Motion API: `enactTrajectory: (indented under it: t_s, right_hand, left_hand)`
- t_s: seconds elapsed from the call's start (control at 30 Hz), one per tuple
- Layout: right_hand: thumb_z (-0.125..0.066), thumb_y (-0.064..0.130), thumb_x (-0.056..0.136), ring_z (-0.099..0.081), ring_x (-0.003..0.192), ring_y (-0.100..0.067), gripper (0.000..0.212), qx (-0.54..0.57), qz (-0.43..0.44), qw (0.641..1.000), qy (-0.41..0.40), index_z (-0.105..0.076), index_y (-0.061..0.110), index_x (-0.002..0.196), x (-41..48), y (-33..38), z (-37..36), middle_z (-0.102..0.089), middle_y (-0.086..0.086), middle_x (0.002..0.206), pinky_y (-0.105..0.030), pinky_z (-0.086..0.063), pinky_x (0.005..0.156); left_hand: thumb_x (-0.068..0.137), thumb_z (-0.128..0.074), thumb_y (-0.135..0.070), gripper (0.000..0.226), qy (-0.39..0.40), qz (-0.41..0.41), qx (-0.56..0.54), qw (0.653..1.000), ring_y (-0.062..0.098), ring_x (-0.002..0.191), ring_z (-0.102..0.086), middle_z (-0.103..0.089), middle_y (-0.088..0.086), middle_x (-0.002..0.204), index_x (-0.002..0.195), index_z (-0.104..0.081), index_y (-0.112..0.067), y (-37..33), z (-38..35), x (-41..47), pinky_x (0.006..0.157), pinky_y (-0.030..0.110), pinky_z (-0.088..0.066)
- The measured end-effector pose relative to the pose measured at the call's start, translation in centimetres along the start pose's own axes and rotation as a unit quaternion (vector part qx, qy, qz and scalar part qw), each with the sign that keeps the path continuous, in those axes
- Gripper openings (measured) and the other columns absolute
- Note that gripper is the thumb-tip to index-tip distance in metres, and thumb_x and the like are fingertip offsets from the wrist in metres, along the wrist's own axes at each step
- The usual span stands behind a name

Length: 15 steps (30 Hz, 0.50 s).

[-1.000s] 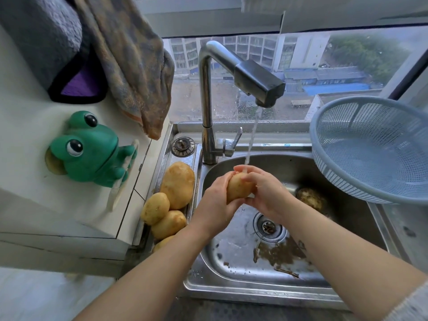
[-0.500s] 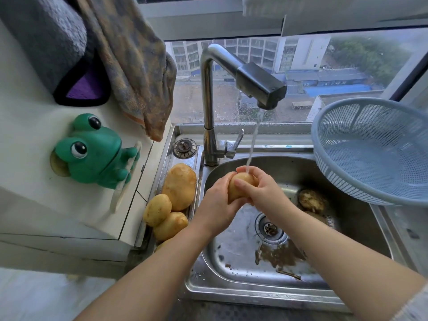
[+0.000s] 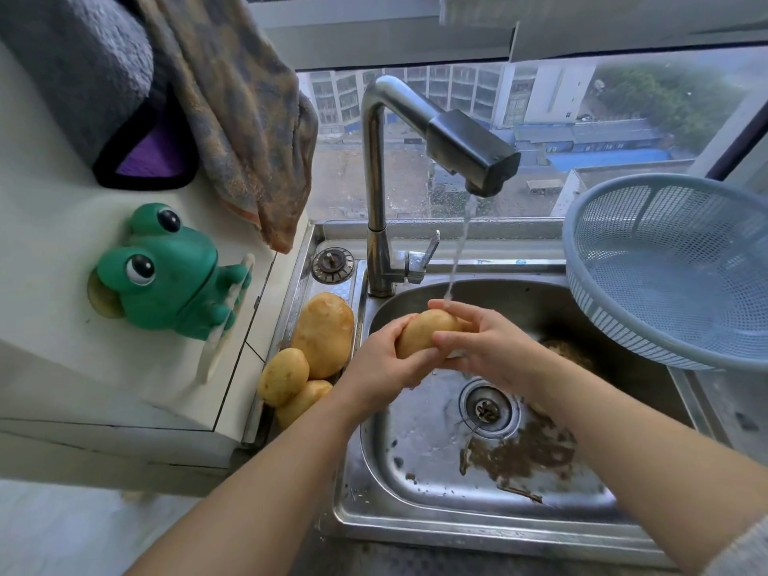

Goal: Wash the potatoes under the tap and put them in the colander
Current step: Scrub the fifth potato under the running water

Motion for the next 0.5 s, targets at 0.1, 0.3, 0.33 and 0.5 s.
enactTrajectory:
  t_s: [0.1, 0.3, 0.33, 0.5]
  right_hand:
    - [-0.064, 0.001, 0.086, -0.061, 0.11, -0.035, 0.045, -0.015, 0.001, 0.999, -0.037, -0.056, 0.013, 0.129, 0.3, 0.2, 0.2, -0.052, -0.018, 0.124, -0.046, -0.056, 0.089]
    - [-0.058, -0.001, 0.087, -0.06, 0.11, -0.034, 0.038, 0.004, 0.005, 0.999, -0.053, -0.059, 0.012, 0.123, 0.5, 0.6, 0.2, -0.054, -0.017, 0.121, -0.044, -0.058, 0.085]
    - [-0.057, -0.001, 0.087, -0.06, 0.109, -0.034, 0.037, -0.001, 0.007, 0.998, -0.059, -0.06, 0.012, 0.122, 0.5, 0.8, 0.3, -0.055, -0.016, 0.12, -0.042, -0.058, 0.083]
    - [-0.067, 0.005, 0.085, -0.061, 0.105, -0.031, 0.039, -0.048, 0.019, 0.994, -0.096, -0.058, 0.014, 0.121, 0.5, 1.1, 1.0, -0.053, -0.014, 0.121, -0.035, -0.059, 0.076]
  left_hand:
    - [0.085, -0.071, -0.039, 0.057, -0.02, -0.029, 0.067, 0.997, 0.019, 0.1, -0.063, -0.061, -0.004, 0.113, 0.135, -0.047, -0.027, -0.7, 0.0, 0.2, 0.085, 0.044, -0.057]
    - [0.088, -0.07, -0.031, 0.055, -0.017, -0.044, 0.102, 0.994, 0.014, 0.104, -0.06, -0.059, -0.008, 0.112, 0.136, -0.046, -0.024, -1.4, 0.5, 0.5, 0.091, 0.038, -0.054]
    - [0.088, -0.07, -0.03, 0.055, -0.022, -0.05, 0.109, 0.993, 0.013, 0.104, -0.059, -0.058, -0.008, 0.112, 0.137, -0.046, -0.023, -1.7, 0.4, 0.6, 0.092, 0.034, -0.053]
    - [0.087, -0.07, -0.028, 0.057, -0.038, -0.077, 0.12, 0.989, 0.007, 0.1, -0.056, -0.056, -0.013, 0.109, 0.139, -0.046, -0.022, -3.1, 0.3, 0.5, 0.089, 0.02, -0.047]
Point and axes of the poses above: each hand's wrist, its own x-axis towards the middle knuckle, its own z-axis out of the back of the hand, y = z × x, the point moved 10 cm from there along x, towards the middle knuckle
